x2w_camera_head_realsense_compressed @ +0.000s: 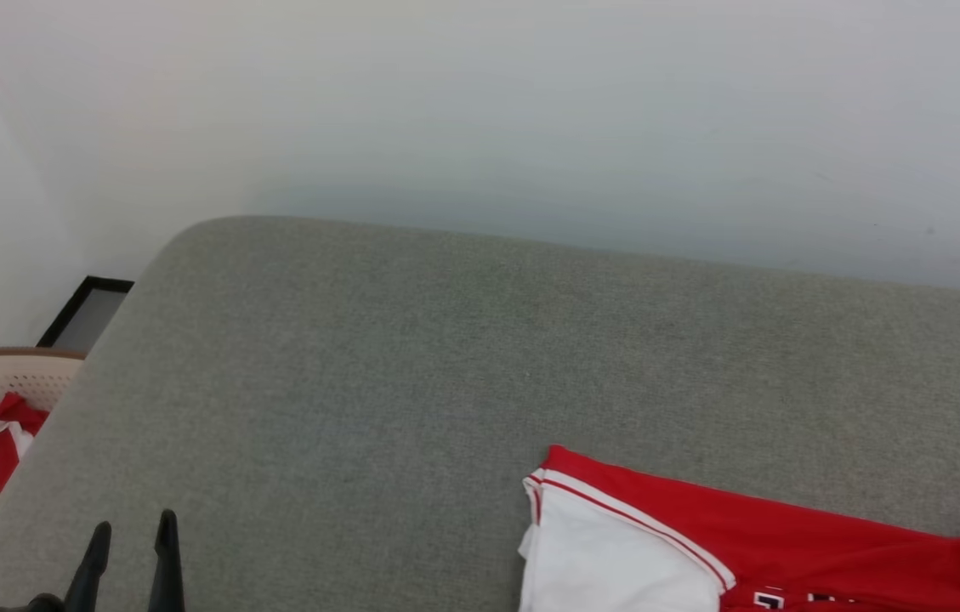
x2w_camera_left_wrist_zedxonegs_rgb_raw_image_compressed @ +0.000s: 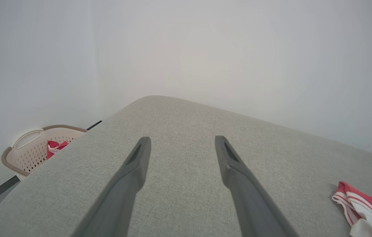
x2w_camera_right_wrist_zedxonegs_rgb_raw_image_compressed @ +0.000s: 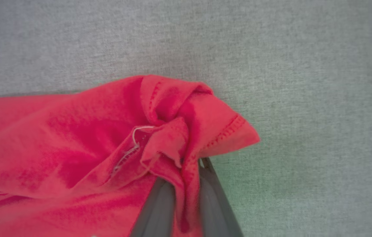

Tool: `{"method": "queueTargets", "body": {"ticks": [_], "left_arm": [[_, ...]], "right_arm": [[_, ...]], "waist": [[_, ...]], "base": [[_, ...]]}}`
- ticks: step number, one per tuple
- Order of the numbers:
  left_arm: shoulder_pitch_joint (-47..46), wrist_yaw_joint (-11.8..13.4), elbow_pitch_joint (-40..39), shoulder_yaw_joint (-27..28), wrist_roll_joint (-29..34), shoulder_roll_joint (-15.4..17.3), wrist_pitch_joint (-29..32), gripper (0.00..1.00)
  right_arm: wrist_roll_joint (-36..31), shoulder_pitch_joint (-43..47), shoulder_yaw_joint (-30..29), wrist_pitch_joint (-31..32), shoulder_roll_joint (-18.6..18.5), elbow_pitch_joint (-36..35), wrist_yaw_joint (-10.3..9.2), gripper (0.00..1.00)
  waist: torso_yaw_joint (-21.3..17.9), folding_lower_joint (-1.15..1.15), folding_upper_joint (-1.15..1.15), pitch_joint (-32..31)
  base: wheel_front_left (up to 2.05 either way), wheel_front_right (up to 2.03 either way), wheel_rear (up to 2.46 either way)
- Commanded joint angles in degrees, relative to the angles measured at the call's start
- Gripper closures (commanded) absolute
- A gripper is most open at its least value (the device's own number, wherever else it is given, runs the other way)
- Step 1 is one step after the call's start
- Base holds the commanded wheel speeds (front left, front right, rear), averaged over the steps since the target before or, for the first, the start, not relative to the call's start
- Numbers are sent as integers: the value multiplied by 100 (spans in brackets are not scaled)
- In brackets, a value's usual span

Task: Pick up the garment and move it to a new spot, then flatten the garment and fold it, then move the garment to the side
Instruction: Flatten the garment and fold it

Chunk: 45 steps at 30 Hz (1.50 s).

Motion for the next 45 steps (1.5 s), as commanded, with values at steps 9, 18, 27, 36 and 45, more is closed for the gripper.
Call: {"method": "queueTargets", "body": {"ticks": [9, 18, 27, 36, 45], "left_arm": [[88, -51, -2, 20, 78, -17, 0, 0], [116, -65, -7, -18, 166, -114, 0, 0], [-110, -114, 144, -277, 249, -208, 0, 0], [-387, -167, 351, -561, 234, -193, 0, 0], [-582, -189, 479, -742, 202, -228, 0, 0]], "right_arm": [[16, -101, 215, 69, -173, -165, -10, 100], [564, 32, 406, 372, 22, -1401, -9, 100], [653, 117, 794, 668, 638, -2575, -9, 100], [379, -108, 1375, 627, 1438, -2740, -9, 100], [53, -468, 1785, 259, 2174, -1996, -9, 100]], "waist": [[-101, 0, 0, -74], [-158, 0, 0, -187], [12, 0, 0, -270], [357, 0, 0, -288], [599, 0, 0, -257]], "base": [[0, 0, 0], [0, 0, 0], [0, 0, 0], [0, 0, 0], [0, 0, 0]]}}
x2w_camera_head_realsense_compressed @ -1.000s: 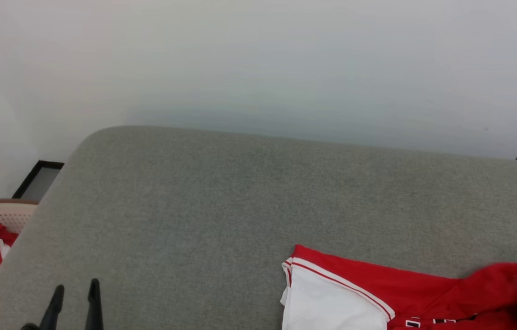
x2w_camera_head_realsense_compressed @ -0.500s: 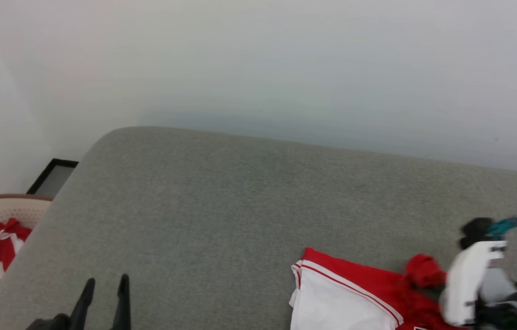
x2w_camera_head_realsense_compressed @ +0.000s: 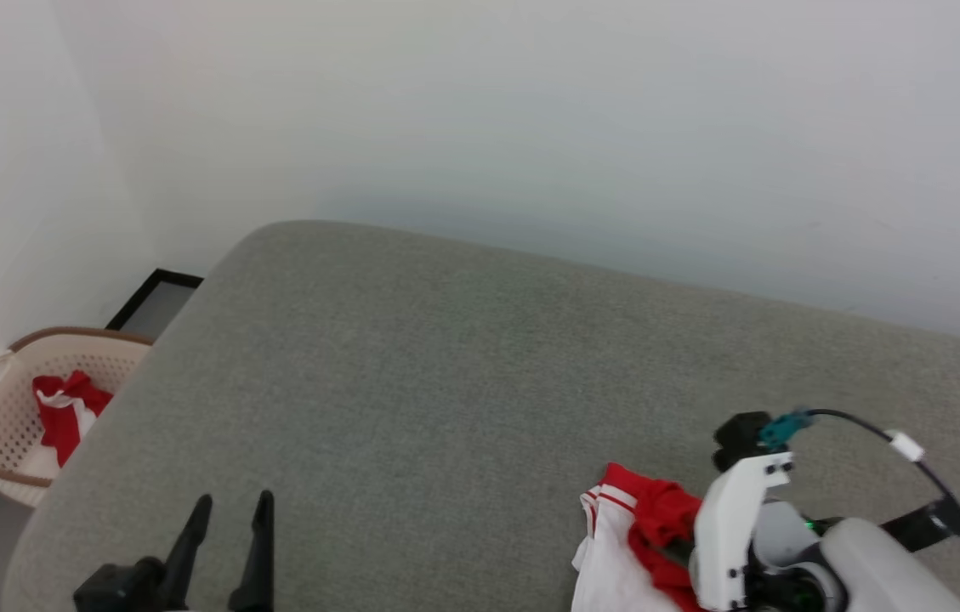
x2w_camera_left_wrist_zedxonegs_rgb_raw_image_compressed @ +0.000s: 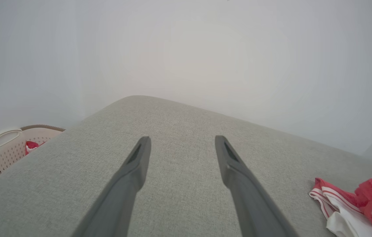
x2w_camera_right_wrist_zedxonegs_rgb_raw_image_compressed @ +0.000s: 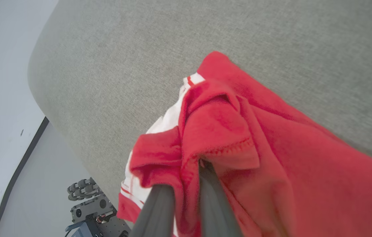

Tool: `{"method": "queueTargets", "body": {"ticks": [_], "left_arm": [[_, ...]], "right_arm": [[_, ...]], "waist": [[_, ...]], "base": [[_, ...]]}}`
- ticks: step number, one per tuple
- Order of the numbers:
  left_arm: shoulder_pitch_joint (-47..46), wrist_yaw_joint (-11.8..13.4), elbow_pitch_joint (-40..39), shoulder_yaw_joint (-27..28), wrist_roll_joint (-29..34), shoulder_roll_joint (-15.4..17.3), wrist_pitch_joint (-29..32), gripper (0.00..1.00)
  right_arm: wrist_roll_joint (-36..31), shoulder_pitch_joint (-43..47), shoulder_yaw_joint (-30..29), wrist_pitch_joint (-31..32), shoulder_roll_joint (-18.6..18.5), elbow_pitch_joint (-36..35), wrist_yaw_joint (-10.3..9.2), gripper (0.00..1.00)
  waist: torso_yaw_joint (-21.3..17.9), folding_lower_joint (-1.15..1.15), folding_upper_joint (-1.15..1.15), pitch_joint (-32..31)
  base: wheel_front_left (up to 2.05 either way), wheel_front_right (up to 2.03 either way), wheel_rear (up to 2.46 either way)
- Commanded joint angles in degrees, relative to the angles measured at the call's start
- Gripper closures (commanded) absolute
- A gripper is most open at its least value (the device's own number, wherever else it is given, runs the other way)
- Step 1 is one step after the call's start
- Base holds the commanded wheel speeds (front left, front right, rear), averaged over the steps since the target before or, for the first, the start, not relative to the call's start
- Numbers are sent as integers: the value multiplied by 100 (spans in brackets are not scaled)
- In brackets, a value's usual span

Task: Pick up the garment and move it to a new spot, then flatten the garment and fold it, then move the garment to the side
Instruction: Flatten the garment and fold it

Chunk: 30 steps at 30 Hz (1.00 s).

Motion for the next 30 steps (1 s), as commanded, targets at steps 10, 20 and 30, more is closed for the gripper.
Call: {"method": "queueTargets", "body": {"ticks": [10, 20, 30], "left_arm": [[-265, -42, 165, -167, -50, -35, -1, 0], [-173, -50, 195, -48, -113, 4, -1, 0], [-38, -41, 88, 91, -67, 55, -1, 0]], "right_arm": [[-221, -512, 501, -491, 525, 1090, -5, 57], [128, -806, 994, -583, 572, 1129, -5, 0], [424, -970, 1330, -899, 167, 293, -5, 0]], "waist": [[159, 0, 0, 48], [-74, 0, 0, -11], [-645, 0, 0, -106]], "base": [[0, 0, 0], [0, 0, 0], [0, 0, 0]]}}
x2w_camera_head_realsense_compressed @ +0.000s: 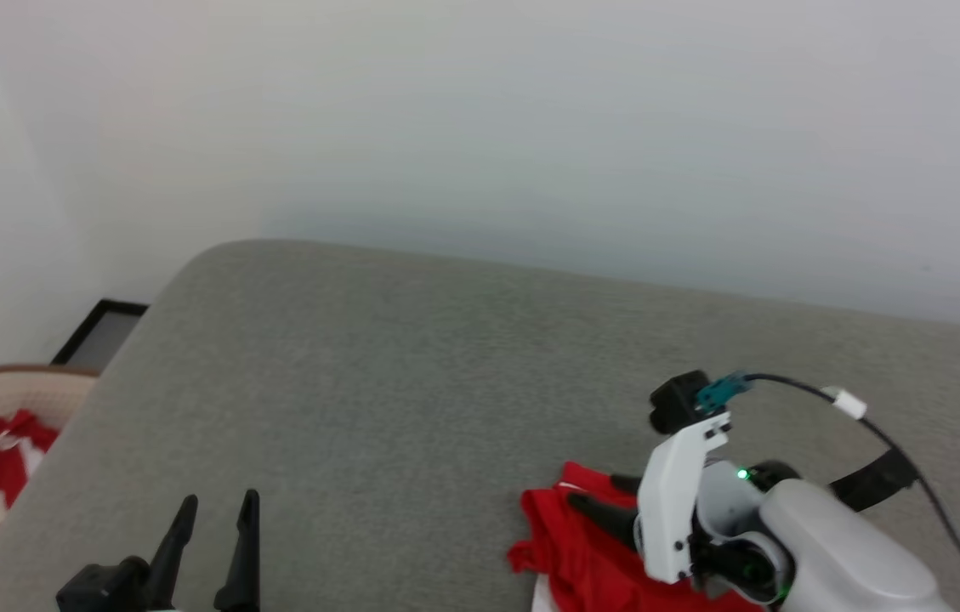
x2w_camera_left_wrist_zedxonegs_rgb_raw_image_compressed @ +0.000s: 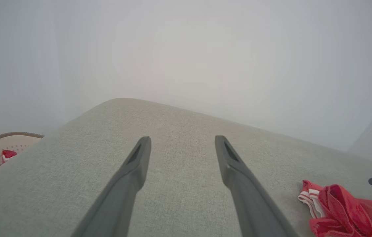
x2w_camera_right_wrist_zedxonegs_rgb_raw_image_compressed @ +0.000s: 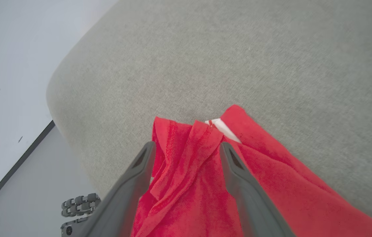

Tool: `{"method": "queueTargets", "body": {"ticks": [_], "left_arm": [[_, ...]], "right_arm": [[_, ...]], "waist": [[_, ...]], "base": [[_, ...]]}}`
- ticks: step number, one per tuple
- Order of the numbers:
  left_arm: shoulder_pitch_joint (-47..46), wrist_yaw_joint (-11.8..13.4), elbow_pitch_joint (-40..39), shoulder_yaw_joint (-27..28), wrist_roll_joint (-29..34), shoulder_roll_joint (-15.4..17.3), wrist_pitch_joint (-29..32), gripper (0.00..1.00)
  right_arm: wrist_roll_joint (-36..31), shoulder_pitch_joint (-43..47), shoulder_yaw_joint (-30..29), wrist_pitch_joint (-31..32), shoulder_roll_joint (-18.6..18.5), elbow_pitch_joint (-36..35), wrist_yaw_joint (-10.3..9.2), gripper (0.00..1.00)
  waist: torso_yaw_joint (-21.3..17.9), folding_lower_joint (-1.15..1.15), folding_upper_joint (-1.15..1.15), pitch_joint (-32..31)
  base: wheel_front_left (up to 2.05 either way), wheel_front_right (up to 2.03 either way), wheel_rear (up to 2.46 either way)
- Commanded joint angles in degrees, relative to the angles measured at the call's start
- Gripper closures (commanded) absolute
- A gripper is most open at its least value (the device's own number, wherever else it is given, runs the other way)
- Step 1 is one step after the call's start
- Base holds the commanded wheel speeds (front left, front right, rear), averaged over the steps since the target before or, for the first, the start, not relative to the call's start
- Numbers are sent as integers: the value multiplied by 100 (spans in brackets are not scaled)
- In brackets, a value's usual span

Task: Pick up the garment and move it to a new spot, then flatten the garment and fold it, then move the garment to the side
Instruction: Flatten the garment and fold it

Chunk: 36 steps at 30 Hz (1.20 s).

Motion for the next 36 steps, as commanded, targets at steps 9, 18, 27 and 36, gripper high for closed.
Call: {"method": "queueTargets", "body": {"ticks": [9, 18, 27, 36], "left_arm": [[102, -17, -104, 63, 82, 21, 0, 0], [191, -16, -160, 174, 151, 5, 1, 0], [255, -18, -191, 289, 187, 25, 1, 0], [365, -19, -199, 477, 220, 60, 1, 0]], "right_arm": [[1, 30, 68, -837, -694, -725, -5, 0], [111, 380, -233, -2018, -1398, -1185, -5, 0], [-394, 865, -710, -3435, -1964, -1036, -5, 0], [-856, 1569, -1297, -4094, -2056, -963, -5, 0]], "waist": [[-768, 0, 0, -65], [-1311, 0, 0, -36], [-1553, 0, 0, 0], [-1536, 0, 0, -5]], "base": [[0, 0, 0], [0, 0, 0], [0, 0, 0], [0, 0, 0]]}}
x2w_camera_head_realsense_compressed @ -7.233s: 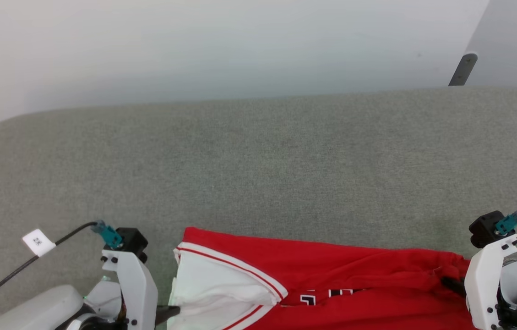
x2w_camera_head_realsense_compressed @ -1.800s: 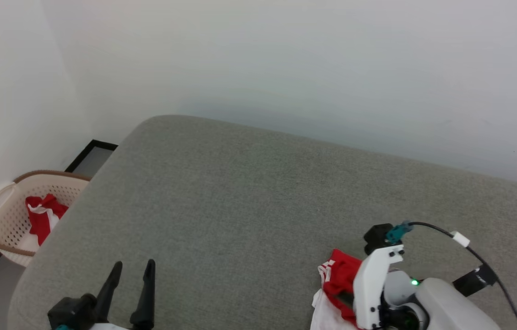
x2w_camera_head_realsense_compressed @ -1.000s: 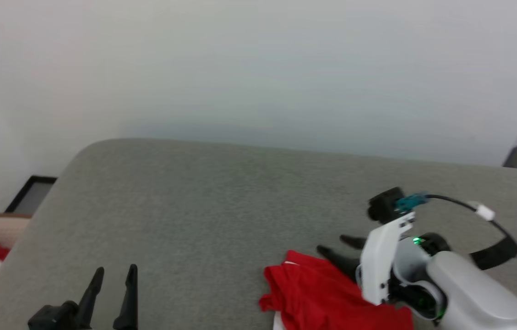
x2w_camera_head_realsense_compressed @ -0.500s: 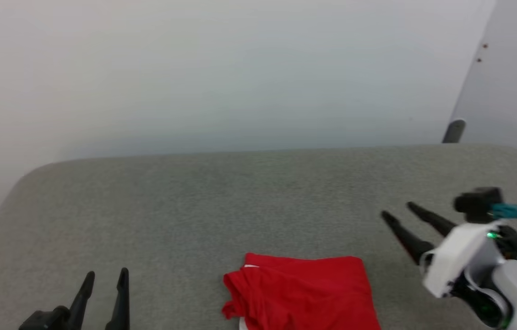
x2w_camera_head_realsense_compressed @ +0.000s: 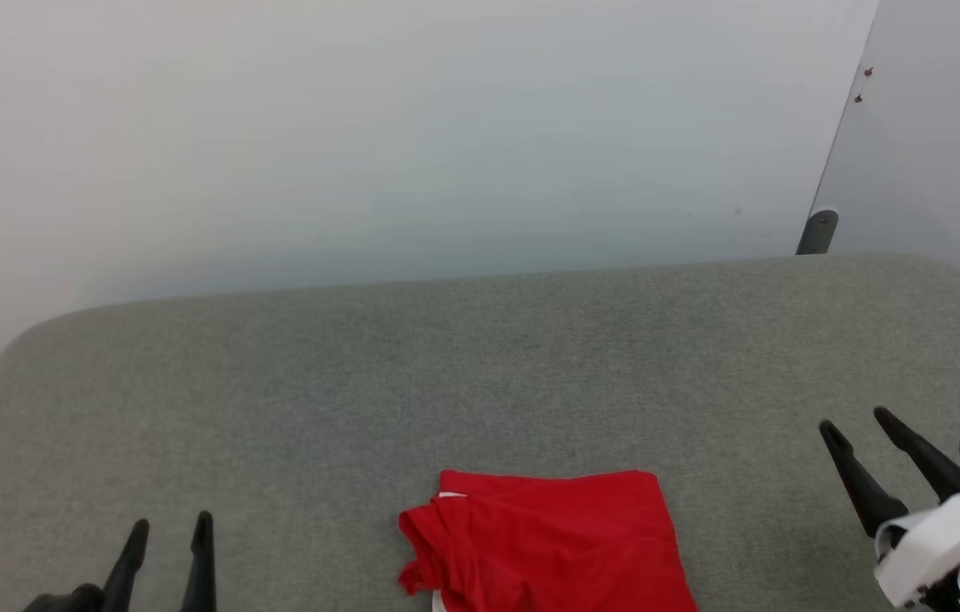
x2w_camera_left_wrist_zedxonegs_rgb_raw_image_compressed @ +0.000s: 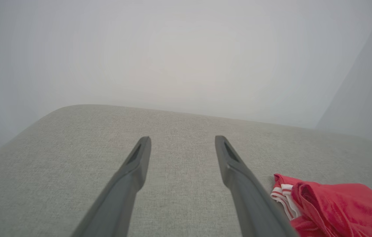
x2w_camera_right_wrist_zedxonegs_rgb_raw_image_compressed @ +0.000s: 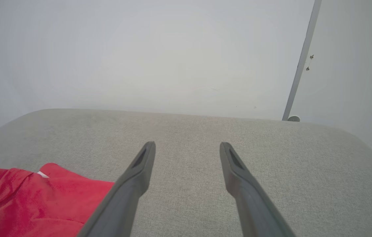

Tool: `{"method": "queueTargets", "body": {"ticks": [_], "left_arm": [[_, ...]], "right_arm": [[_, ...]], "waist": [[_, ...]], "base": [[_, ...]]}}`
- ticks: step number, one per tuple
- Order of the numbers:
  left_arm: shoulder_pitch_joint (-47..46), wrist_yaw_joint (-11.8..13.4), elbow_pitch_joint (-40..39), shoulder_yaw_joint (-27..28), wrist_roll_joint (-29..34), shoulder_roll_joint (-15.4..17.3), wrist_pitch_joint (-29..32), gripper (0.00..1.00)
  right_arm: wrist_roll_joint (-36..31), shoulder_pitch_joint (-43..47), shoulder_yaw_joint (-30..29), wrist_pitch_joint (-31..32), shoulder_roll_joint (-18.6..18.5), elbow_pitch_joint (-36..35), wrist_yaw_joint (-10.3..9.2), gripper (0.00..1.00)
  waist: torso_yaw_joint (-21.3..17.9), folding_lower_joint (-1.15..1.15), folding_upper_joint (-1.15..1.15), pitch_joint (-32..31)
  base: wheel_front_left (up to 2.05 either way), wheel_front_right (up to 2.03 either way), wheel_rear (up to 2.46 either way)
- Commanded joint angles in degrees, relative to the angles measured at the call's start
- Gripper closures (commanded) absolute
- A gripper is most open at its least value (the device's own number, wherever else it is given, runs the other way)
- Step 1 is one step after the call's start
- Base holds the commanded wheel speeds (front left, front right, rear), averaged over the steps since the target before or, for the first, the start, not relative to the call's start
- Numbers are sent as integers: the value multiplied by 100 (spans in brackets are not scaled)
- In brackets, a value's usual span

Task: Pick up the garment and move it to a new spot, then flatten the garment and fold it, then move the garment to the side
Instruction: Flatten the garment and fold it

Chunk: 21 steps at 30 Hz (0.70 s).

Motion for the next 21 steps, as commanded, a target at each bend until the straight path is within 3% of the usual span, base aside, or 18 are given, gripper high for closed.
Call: {"method": "queueTargets", "body": {"ticks": [1, 13, 21], "left_arm": [[44, -18, -2, 40, 20, 14, 1, 0], [155, -19, 5, 254, -33, -21, 1, 0], [170, -19, 30, 243, -62, -5, 1, 0]], "right_arm": [[-113, 157, -132, -42, 37, -23, -5, 0], [-1046, 1301, -1398, -66, 566, -667, -5, 0], [-1530, 1775, -1762, -67, 891, -952, -6, 0]], "waist": [[18, 0, 0, -1], [159, 0, 0, -4], [211, 0, 0, 9]], "base": [[0, 0, 0], [0, 0, 0], [0, 0, 0]]}}
